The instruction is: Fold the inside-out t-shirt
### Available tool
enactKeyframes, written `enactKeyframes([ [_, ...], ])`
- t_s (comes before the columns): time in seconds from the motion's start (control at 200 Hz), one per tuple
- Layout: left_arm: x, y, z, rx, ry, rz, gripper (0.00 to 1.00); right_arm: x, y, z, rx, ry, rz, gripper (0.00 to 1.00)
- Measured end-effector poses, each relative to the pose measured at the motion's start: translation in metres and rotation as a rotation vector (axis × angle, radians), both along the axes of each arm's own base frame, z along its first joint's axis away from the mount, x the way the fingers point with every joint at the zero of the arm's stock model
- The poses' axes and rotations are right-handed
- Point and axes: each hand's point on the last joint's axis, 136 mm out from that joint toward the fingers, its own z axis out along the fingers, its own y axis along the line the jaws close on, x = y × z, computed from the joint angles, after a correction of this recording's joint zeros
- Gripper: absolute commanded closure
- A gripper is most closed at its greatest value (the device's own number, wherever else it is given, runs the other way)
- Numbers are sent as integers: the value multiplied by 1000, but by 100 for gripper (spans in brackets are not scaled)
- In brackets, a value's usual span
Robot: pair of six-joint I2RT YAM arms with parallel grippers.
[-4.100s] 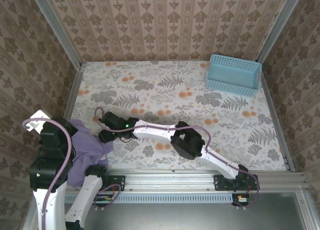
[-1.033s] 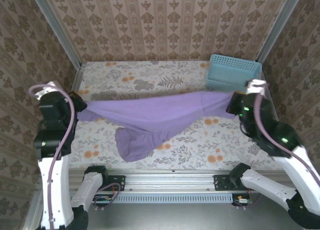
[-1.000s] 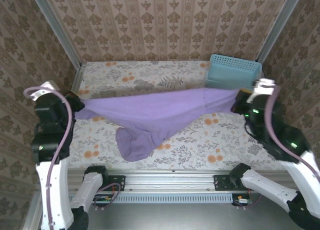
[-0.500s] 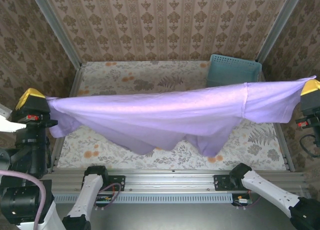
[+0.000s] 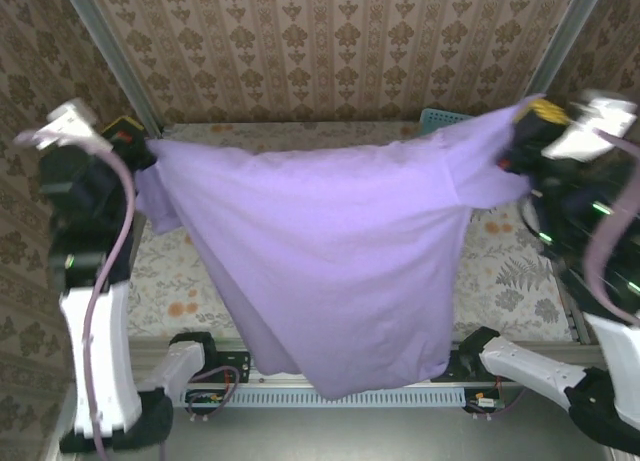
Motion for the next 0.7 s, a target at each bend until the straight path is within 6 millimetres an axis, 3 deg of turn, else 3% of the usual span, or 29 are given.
enactKeyframes([
  [0.075, 41, 1, -59, 14, 141, 9, 100, 51, 6, -59, -41, 138, -49, 100],
  [0.21, 95, 2, -149, 54, 329, 16, 100, 123, -10, -170, -41, 382, -138, 100],
  [0.375, 149, 1, -235, 89, 460, 4, 100, 185, -9, -261, -4, 547, -148, 100],
  [0.515, 182, -1, -289, 105, 544, -9, 100, 233, 8, -304, 6, 621, -120, 100],
  [0.58, 198, -2, -301, 111, 555, -12, 100, 256, 15, -312, 13, 626, -115, 100],
  [0.7, 236, -4, -305, 112, 528, -18, 100, 297, 25, -317, 27, 606, -110, 100],
])
